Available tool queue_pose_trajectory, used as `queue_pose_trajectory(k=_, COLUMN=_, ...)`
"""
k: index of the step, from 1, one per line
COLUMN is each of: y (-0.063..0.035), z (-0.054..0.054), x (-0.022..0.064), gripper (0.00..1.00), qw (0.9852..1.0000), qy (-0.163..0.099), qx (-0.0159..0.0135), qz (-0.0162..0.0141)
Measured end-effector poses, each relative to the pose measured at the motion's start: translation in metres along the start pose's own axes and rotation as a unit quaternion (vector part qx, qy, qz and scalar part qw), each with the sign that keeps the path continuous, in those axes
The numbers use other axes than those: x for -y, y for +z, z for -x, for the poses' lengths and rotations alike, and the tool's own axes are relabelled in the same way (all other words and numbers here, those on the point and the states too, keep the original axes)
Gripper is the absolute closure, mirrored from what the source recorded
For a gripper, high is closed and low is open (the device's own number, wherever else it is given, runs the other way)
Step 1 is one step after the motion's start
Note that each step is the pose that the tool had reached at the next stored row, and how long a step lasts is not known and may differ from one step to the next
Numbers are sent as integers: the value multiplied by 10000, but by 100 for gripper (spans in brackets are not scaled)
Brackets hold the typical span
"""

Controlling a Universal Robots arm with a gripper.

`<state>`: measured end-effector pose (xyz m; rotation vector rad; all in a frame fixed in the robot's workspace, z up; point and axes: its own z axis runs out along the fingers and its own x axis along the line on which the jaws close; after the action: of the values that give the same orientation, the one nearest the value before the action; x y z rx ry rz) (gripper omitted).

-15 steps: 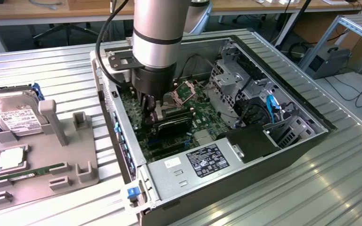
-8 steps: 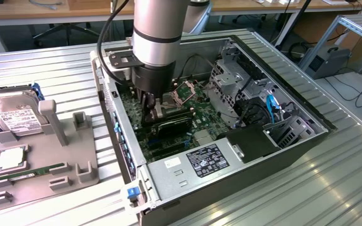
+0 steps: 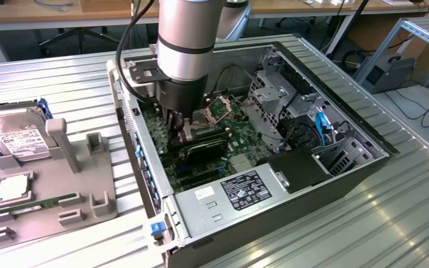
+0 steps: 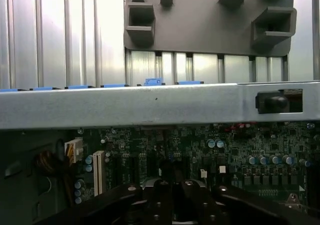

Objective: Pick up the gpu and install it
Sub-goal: 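Press down on the gpu until it lock into place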

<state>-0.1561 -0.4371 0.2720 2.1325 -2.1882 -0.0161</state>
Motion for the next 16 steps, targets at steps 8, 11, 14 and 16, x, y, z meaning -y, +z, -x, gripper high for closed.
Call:
queue_pose_trajectory(k=8, y=63, z=3, x=4, gripper=89, qw=10000, qy=0, qx=-7, qz=2)
queue_pose_trajectory(k=11, y=57, z=4, x=4, gripper=89, qw=10000, qy=1, qx=-8, qz=3)
queue_pose_trajectory(k=14, y=28, z=8, x=9, gripper=89, qw=10000, qy=0, qx=0, qz=-5)
queue_pose_trajectory(k=16, y=17, z=7, x=43, gripper=89, qw=10000, qy=1, qx=-3, qz=0)
